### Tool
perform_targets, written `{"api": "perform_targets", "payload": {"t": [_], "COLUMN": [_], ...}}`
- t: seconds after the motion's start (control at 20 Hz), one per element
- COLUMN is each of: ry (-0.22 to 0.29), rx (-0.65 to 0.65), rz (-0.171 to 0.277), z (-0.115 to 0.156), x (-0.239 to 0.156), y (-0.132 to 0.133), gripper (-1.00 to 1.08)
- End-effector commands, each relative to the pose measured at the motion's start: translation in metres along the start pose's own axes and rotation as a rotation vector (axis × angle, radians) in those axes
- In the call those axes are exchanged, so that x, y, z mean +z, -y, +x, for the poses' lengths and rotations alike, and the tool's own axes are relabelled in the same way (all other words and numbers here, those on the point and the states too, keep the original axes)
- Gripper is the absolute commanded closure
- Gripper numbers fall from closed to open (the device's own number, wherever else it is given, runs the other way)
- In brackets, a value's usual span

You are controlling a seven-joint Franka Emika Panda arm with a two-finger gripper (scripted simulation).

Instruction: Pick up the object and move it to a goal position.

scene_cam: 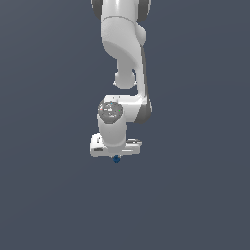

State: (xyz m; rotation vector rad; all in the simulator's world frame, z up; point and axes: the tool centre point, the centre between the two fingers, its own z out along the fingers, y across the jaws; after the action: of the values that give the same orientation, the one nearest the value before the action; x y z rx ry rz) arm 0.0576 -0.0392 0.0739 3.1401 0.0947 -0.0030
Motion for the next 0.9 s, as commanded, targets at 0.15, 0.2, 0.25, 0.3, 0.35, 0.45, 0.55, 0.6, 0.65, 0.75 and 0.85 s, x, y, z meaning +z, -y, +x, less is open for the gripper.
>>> {"api": "perform_targets", "payload": {"t": [0.15, 0.2, 0.25, 0.3, 0.35, 0.45, 0.55, 0.6, 0.65, 0.75, 0.85], "ry": [-0.002, -0.002, -0.002, -0.002, -0.002, -0.002, -0.002, -0.002, -0.002, -0.002, -0.002], "rx": [-0.001, -0.001, -0.001, -0.001, -0.001, -0.001, -0.001, -0.001, -0.001, -0.001, -0.001], "rz": [0.000, 0.000, 0.000, 0.000, 0.000, -0.001, -0.001, -0.001, -0.001, -0.001, -0.001], "z": [-0.004, -0.004, -0.005, -0.006, -0.007, -0.008, -0.009, -0.010, -0.010, -0.011, -0.011], "x": [-0.045, -0.055, -0.066, -0.077, -0.087, -0.107, -0.125, -0.134, -0.141, -0.155, -0.165], "y": [0.019, 0.024, 0.029, 0.033, 0.038, 0.046, 0.054, 0.058, 0.061, 0.067, 0.071], "gripper": [1.08, 1.08, 1.08, 1.08, 1.08, 1.08, 1.08, 1.08, 1.08, 1.08, 1.08]}}
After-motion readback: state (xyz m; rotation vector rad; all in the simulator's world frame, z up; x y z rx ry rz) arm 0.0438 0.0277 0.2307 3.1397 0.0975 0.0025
